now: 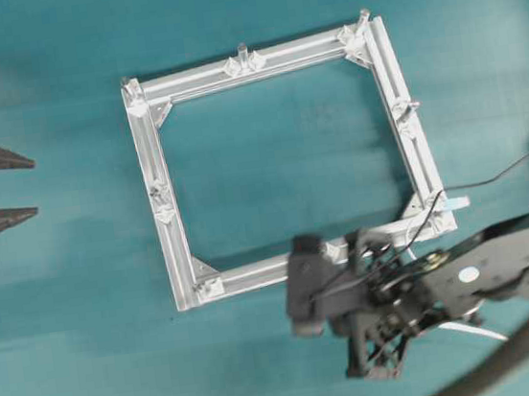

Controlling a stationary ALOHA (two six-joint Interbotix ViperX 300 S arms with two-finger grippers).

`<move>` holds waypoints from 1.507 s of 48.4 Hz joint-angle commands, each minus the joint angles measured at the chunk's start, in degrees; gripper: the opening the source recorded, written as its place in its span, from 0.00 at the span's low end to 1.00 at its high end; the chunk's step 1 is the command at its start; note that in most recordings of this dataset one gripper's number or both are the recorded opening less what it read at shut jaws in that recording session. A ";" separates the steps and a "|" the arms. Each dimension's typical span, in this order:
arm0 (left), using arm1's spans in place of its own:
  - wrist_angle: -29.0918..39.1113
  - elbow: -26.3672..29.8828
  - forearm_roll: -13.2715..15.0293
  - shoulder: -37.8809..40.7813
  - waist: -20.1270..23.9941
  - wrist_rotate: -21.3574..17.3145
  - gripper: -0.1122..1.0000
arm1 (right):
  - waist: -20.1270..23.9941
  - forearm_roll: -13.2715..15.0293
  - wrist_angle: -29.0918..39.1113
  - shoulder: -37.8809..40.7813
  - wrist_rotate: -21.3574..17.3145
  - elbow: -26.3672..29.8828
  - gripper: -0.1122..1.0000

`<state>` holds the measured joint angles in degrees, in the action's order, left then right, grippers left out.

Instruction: Move the cable alternately left and right between 8 pins so it hooks onto each one.

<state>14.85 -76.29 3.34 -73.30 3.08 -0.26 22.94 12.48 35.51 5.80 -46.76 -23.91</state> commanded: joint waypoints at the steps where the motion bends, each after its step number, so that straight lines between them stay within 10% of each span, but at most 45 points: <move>1: 0.09 0.62 -0.26 -0.09 -0.09 -0.44 0.72 | 0.26 2.64 5.27 -4.75 -5.45 -0.70 0.23; 18: -0.35 0.09 -0.26 0.26 -0.18 -0.26 0.72 | -3.34 11.60 10.90 -7.21 -33.05 -3.52 0.23; 38: -2.02 -1.58 -0.26 -0.18 -0.18 0.00 0.72 | -17.23 13.27 1.67 -0.70 -33.93 -0.09 0.23; 53: -2.72 -2.11 -0.26 -0.18 -0.18 0.00 0.72 | -19.25 12.66 1.05 4.92 -25.22 6.33 0.23; 73: -2.81 -2.29 -0.18 -0.18 -0.09 0.00 0.72 | -19.25 1.85 2.37 9.58 6.06 14.15 0.23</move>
<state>12.57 -79.19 3.25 -73.83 3.08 -0.18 3.69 16.79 37.44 15.73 -44.82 -12.30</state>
